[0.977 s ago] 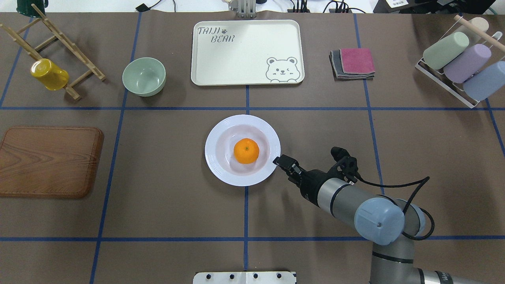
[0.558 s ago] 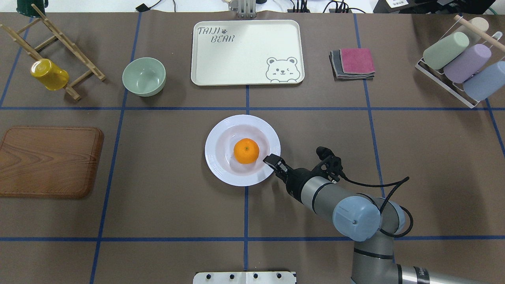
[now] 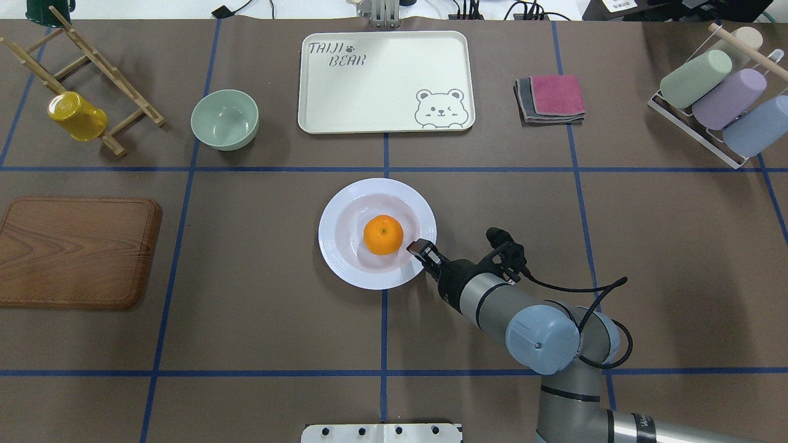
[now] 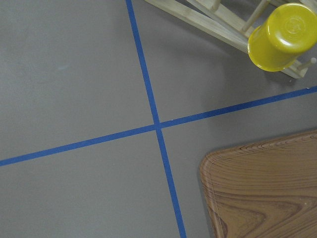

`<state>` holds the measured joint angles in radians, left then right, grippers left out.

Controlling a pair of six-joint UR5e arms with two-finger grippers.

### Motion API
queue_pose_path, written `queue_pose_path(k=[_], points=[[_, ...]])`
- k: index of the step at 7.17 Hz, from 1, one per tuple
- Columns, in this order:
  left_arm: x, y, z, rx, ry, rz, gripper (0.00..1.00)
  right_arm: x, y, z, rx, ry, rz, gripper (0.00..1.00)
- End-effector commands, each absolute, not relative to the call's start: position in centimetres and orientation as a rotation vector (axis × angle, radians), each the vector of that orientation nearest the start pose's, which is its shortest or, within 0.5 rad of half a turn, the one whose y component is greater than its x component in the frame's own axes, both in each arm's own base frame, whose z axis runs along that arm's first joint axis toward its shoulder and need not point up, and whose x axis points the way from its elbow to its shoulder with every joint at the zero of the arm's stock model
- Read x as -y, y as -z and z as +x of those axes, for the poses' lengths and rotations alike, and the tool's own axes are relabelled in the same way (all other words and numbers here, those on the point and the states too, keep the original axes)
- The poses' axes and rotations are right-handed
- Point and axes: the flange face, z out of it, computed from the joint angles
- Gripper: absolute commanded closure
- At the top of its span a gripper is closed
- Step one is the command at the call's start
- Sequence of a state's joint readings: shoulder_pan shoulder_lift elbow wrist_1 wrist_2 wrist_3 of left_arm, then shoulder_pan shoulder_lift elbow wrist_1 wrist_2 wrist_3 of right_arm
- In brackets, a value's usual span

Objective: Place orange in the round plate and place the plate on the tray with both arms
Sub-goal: 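Grasp the white plate rim with the right gripper, then slide the plate with the orange farther away onto the bear tray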

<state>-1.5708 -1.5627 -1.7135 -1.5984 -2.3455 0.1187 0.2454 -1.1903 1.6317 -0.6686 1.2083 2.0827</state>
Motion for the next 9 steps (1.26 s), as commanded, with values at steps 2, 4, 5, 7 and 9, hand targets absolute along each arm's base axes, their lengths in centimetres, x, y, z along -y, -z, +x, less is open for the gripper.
queue_pose_path(k=[2,4,5,7,9], points=[[49.3,-59.2,-6.4,-0.764,-0.173,0.196,0.02,32.0,-32.4,-58.0,1.381,-0.898,0.149,0.61],[49.3,-59.2,-6.4,-0.764,-0.173,0.196,0.02,32.1,-32.3,-58.2,1.384,-0.909,0.149,1.00],[49.3,-59.2,-6.4,-0.764,-0.173,0.196,0.02,32.6,-30.9,-57.9,1.418,-0.928,0.136,1.00],[49.2,-59.0,-6.4,-0.763,-0.174,0.198,0.02,33.7,-29.7,-56.4,1.536,-1.034,0.139,1.00],[49.2,-59.2,-6.4,-0.764,-0.170,0.193,0.02,34.0,-30.0,-55.3,1.629,-1.135,0.182,1.00]])
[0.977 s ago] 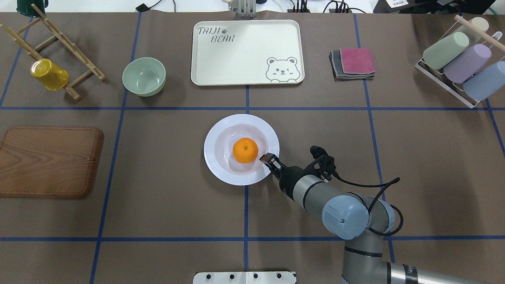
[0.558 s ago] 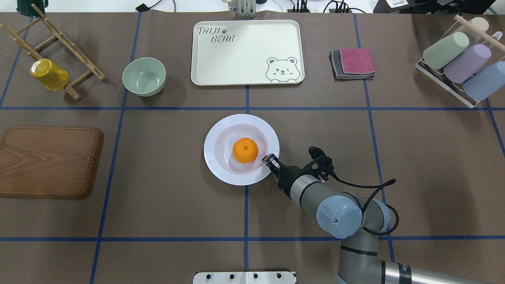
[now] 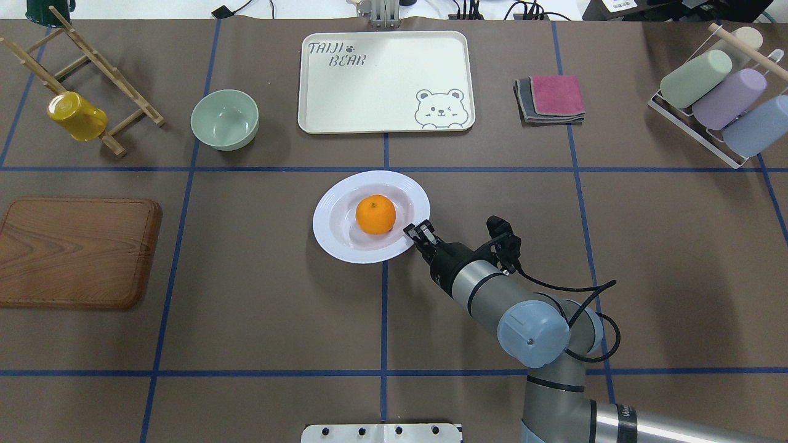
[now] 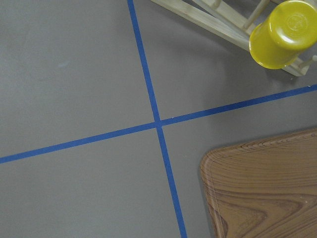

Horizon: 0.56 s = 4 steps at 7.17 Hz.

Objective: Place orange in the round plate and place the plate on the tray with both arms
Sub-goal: 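Slide the plate with the orange farther away onto the bear tray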

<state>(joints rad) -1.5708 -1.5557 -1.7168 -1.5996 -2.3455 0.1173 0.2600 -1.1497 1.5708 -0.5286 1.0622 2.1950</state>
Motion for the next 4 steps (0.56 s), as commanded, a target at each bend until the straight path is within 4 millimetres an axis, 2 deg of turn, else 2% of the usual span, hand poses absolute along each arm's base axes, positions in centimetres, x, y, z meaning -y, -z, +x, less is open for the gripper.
queue_pose_path(k=[1,2,3,4], points=[[49.0,-59.8,-6.4,-0.759,-0.161,0.175,0.02,34.4,-29.7,-54.5,1.673,-1.154,0.187,1.00],[46.9,-61.8,-6.4,-0.764,-0.144,0.133,0.02,35.2,-29.3,-53.9,1.690,-1.182,0.208,1.00],[45.0,-62.7,-6.5,-0.769,-0.139,0.122,0.02,36.1,-28.5,-52.9,1.737,-1.205,0.217,1.00],[44.4,-62.0,-6.6,-0.767,-0.140,0.132,0.02,38.3,-27.9,-52.0,1.751,-1.236,0.247,1.00]])
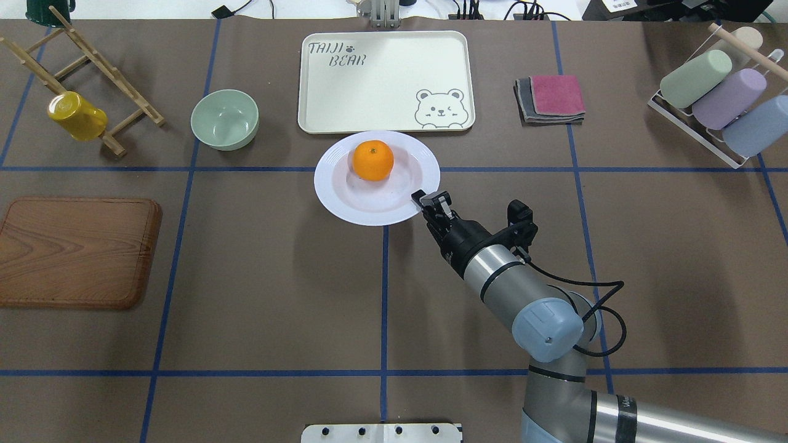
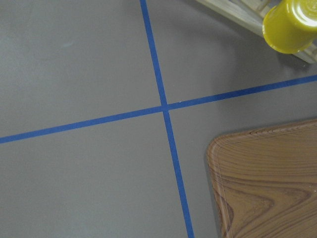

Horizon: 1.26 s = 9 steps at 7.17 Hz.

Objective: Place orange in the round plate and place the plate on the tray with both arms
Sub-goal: 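Slide the plate with the orange farther away onto the bear tray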

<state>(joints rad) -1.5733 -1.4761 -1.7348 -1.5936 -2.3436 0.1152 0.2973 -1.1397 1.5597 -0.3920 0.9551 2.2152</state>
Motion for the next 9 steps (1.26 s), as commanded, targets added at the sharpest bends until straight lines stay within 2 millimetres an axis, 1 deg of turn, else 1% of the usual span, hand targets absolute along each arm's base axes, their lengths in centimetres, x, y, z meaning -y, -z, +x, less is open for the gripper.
queue_pose_path(k=[1,2,3,4,5,6,7,8,9], points=[[44.4,-62.0,-6.6,-0.767,-0.140,0.132,0.02,41.5,-27.6,-52.8,1.733,-1.268,0.287,1.00],[44.4,-61.9,-6.6,-0.767,-0.140,0.134,0.02,45.4,-28.1,-54.9,1.683,-1.303,0.329,1.00],[44.4,-61.9,-6.6,-0.767,-0.140,0.134,0.02,50.2,-27.8,-56.6,1.636,-1.408,0.303,1.00],[44.5,-61.8,-6.6,-0.766,-0.142,0.136,0.02,54.3,-25.6,-57.8,1.564,-1.443,0.315,1.00],[44.5,-61.6,-6.6,-0.766,-0.142,0.140,0.02,58.0,-25.3,-58.6,1.527,-1.521,0.307,1.00],[44.5,-61.6,-6.6,-0.765,-0.142,0.140,0.02,61.9,-25.2,-60.6,1.459,-1.582,0.323,1.00],[44.6,-61.5,-6.6,-0.765,-0.142,0.142,0.02,62.3,-25.1,-61.0,1.445,-1.583,0.326,1.00],[44.7,-61.4,-6.7,-0.764,-0.142,0.145,0.02,62.2,-25.7,-61.2,1.429,-1.576,0.326,1.00],[44.9,-61.2,-6.6,-0.764,-0.145,0.149,0.02,62.0,-25.8,-61.1,1.425,-1.558,0.331,0.77]])
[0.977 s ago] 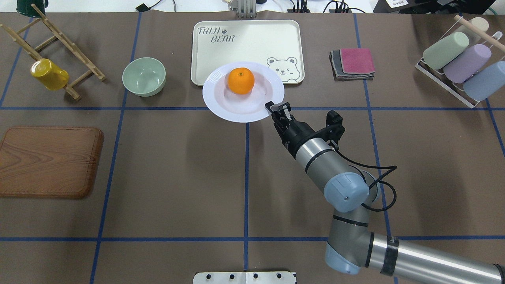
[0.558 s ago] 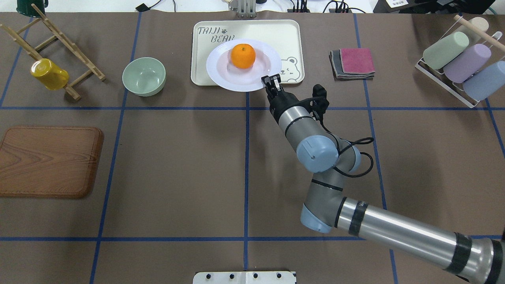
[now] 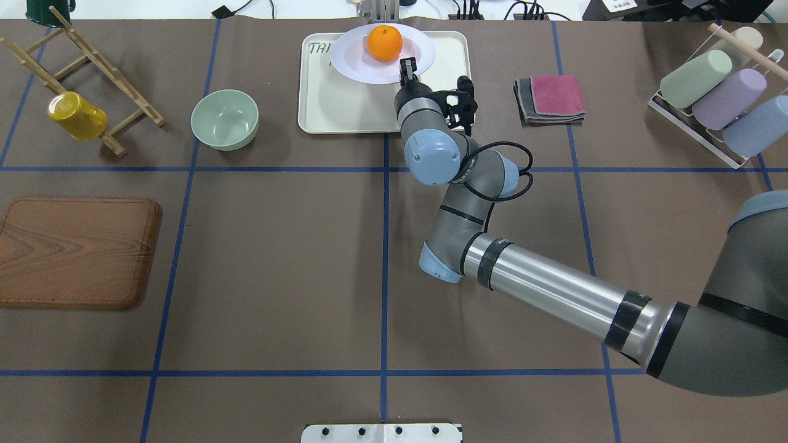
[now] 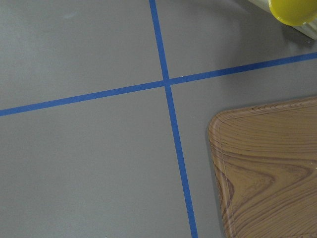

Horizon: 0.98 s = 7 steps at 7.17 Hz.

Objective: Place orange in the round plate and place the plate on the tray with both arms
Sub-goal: 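Slide the plate with the orange farther away onto the bear tray, then open the right gripper and release the plate on the tray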

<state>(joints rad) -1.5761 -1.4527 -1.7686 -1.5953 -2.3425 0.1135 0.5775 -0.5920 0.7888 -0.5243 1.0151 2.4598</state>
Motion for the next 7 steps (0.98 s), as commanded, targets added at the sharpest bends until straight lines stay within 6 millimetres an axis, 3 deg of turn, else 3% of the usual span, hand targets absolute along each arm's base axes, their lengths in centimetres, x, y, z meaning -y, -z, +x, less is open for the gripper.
queue_pose_path(k=[1,2,4,5,6,7], points=[[45.0,-61.1,-6.6,-0.763,-0.145,0.149,0.02,60.1,-26.7,-61.6,1.395,-1.449,0.369,0.23],[45.0,-61.1,-6.6,-0.762,-0.145,0.149,0.02,56.7,-28.5,-60.6,1.385,-1.357,0.395,0.00],[44.9,-61.2,-6.6,-0.764,-0.145,0.147,0.02,54.6,-27.4,-58.7,1.317,-1.147,0.414,0.00],[44.6,-61.6,-6.6,-0.766,-0.141,0.137,0.02,54.7,-26.9,-56.4,1.208,-1.005,0.420,0.00],[44.4,-61.8,-6.7,-0.765,-0.136,0.131,0.02,56.4,-26.2,-52.4,1.085,-0.844,0.378,0.00],[44.1,-62.1,-6.7,-0.766,-0.135,0.124,0.02,58.5,-26.6,-46.8,0.984,-0.706,0.352,0.00]])
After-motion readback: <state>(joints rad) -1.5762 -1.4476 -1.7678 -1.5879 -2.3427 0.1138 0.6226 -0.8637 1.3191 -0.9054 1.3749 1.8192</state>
